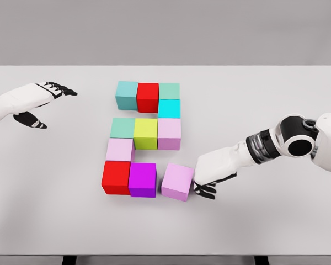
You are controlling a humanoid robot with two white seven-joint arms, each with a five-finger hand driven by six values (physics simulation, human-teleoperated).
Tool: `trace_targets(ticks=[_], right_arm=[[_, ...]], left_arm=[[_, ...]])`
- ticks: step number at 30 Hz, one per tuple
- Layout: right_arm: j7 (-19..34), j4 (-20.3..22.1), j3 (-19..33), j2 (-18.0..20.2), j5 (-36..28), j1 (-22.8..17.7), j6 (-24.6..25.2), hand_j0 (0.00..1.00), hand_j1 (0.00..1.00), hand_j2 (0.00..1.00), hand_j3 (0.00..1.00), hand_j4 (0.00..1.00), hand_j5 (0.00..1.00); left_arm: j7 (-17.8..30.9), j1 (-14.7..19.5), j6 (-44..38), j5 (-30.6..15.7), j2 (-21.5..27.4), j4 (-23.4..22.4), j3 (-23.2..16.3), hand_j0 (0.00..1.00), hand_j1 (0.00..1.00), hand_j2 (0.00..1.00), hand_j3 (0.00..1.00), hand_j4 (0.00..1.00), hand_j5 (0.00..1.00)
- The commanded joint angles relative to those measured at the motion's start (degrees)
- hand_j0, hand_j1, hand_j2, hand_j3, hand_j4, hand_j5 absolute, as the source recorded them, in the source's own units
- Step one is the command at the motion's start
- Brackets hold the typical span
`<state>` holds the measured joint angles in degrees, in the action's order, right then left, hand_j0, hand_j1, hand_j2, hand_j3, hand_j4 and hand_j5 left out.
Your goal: Assemble the squares on the desktop into the number 2
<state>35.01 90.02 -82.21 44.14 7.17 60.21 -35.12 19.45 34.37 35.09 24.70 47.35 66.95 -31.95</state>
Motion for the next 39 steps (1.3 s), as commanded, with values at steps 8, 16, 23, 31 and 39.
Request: trace_targets(ticks=[8, 16, 23, 31, 39], right_arm=[[-0.01, -1.17, 0.12, -0.19, -0.23, 0.18, 0.12, 0.14, 0.14, 0.14, 0.14, 0.14, 0.14], [-0.01, -1.69, 0.12, -0.28, -0.23, 0.09, 0.12, 0.14, 0.14, 0.14, 0.14, 0.14, 0.14], [-0.01, -1.69, 0.21, -0.46, -0.23, 0.18, 0.12, 0.14, 0.14, 0.14, 0.14, 0.14, 0.14], [-0.01, -1.69, 0.21, -2.13, -0.23, 0.35, 0.12, 0.13, 0.13, 0.13, 0.13, 0.13, 0.13], [-0.01, -1.69, 0.21, -2.39, -0.23, 0.35, 0.12, 0.13, 0.13, 0.13, 0.13, 0.13, 0.13]], left_arm=[[-0.03, 0.00, -0.09, -0.36, 0.11, -0.33, 0.05, 1.00, 1.00, 1.00, 1.00, 1.00, 1.00], [-0.03, 0.00, -0.09, -0.44, 0.03, -0.33, 0.05, 1.00, 1.00, 1.00, 1.00, 1.00, 1.00], [-0.03, -0.09, -0.09, -0.36, 0.03, -0.33, 0.05, 1.00, 1.00, 1.00, 1.00, 1.00, 1.00], [-0.03, -0.18, -0.09, -0.36, 0.03, -0.33, 0.05, 1.00, 1.00, 1.00, 1.00, 1.00, 1.00], [-0.12, -0.18, -0.09, -0.36, 0.03, -0.33, 0.05, 1.00, 1.00, 1.00, 1.00, 1.00, 1.00]])
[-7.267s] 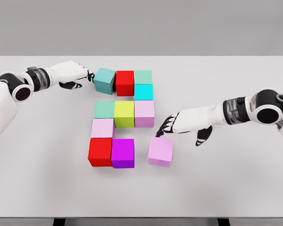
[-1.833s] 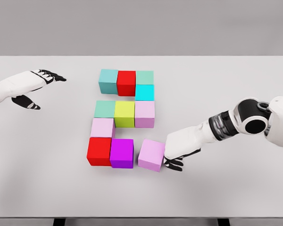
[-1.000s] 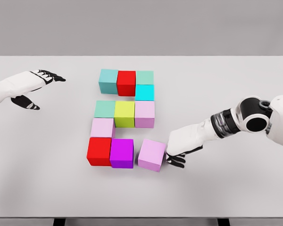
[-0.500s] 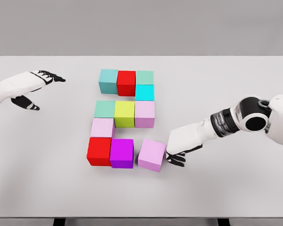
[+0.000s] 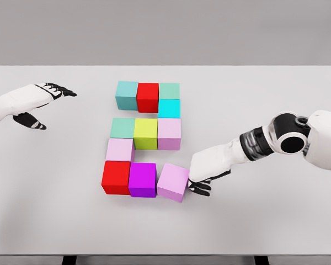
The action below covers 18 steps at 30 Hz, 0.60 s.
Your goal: Assemble the squares on the desktop into the number 2
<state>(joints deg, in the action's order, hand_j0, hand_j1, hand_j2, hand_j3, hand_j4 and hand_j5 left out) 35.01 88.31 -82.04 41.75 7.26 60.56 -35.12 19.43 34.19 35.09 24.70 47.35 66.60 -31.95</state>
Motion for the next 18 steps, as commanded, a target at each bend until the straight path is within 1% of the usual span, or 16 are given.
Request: trace_targets(ticks=[1, 6, 12, 18], right_arm=[[-0.01, 0.02, 0.04, 0.00, -0.32, 0.09, 0.12, 0.13, 0.13, 0.13, 0.13, 0.13, 0.13], [-0.01, -0.07, 0.13, 0.09, -0.32, 0.00, 0.12, 0.13, 0.13, 0.13, 0.13, 0.13, 0.13], [-0.01, -2.01, 0.13, 0.09, -0.32, 0.18, 0.12, 0.13, 0.13, 0.13, 0.13, 0.13, 0.13], [-0.01, -2.27, 0.13, 0.00, -0.32, 0.44, 0.12, 0.13, 0.13, 0.13, 0.13, 0.13, 0.13]], left_arm=[[-0.01, 0.00, -0.09, -0.36, 0.02, 0.02, 0.05, 1.00, 1.00, 1.00, 1.00, 1.00, 1.00], [-0.01, 0.00, -0.09, -0.36, 0.11, 0.02, 0.14, 1.00, 1.00, 1.00, 1.00, 1.00, 1.00], [-0.01, -0.09, -0.09, -0.36, 0.11, 0.02, 0.49, 1.00, 1.00, 1.00, 1.00, 1.00, 1.00], [-0.01, -0.09, -0.09, -0.36, 0.02, 0.02, 0.49, 1.00, 1.00, 1.00, 1.00, 1.00, 1.00]])
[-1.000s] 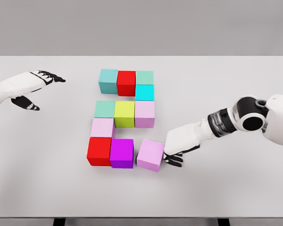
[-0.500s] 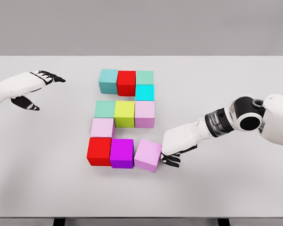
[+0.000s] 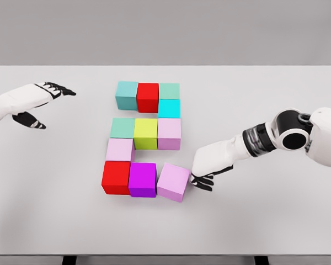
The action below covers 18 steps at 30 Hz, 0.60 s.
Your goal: Assemble the squares on the desktop into the number 2
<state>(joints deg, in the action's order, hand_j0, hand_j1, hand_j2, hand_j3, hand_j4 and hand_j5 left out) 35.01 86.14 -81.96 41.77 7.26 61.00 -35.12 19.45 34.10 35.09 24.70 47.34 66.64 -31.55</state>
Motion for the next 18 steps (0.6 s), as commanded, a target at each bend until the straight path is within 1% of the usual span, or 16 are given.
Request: trace_targets(ticks=[1, 16, 18], right_arm=[[-0.01, -0.18, 0.04, -0.03, -0.32, 0.00, 0.12, 0.13, 0.13, 0.13, 0.13, 0.13, 0.13], [-0.01, -0.36, 0.13, -0.11, -0.32, 0.44, 0.12, 0.13, 0.13, 0.13, 0.13, 0.13, 0.13], [-0.01, -0.36, 0.13, -0.73, -0.41, 0.61, 0.12, 0.13, 0.13, 0.13, 0.13, 0.13, 0.13]], left_arm=[[-0.03, 0.00, -0.09, -0.36, 0.12, -0.02, 0.09, 1.00, 1.00, 1.00, 1.00, 1.00, 1.00], [-0.03, -0.09, -0.09, -0.36, 0.12, 0.07, 0.00, 1.00, 1.00, 1.00, 1.00, 1.00, 1.00], [-0.03, -0.09, -0.09, -0.36, 0.04, 0.07, 0.00, 1.00, 1.00, 1.00, 1.00, 1.00, 1.00]])
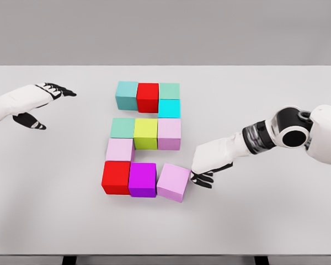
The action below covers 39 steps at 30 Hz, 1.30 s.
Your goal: Assemble the squares on the desktop into the number 2
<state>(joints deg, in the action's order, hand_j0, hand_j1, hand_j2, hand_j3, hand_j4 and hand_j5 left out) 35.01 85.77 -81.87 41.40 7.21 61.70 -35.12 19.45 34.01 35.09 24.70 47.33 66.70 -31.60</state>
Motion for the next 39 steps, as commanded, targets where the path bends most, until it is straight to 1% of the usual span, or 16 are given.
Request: trace_targets(ticks=[1, 23, 27, 39], right_arm=[[-0.01, 0.02, 0.04, -0.62, -0.35, 0.00, 0.12, 0.13, 0.13, 0.13, 0.13, 0.13, 0.13], [-0.01, -0.07, 0.22, -0.62, -0.35, 0.53, 0.12, 0.13, 0.13, 0.13, 0.13, 0.13, 0.13], [-0.01, -0.69, 0.22, -1.32, -0.35, 0.53, 0.12, 0.13, 0.13, 0.13, 0.13, 0.13, 0.13], [-0.01, -1.92, 0.22, -1.76, -0.35, 0.97, 0.12, 0.13, 0.13, 0.13, 0.13, 0.13, 0.13]], left_arm=[[-0.03, 0.00, -0.09, -0.36, 0.05, 0.01, 0.05, 1.00, 1.00, 1.00, 1.00, 1.00, 1.00], [0.06, -0.09, -0.09, -0.27, 0.14, 0.01, 0.05, 1.00, 1.00, 1.00, 1.00, 1.00, 1.00], [0.06, -0.09, -0.09, -0.27, 0.14, 0.01, 0.05, 1.00, 1.00, 1.00, 1.00, 1.00, 1.00], [0.06, -0.53, -0.09, -0.27, 0.14, -0.08, 0.05, 1.00, 1.00, 1.00, 1.00, 1.00, 1.00]])
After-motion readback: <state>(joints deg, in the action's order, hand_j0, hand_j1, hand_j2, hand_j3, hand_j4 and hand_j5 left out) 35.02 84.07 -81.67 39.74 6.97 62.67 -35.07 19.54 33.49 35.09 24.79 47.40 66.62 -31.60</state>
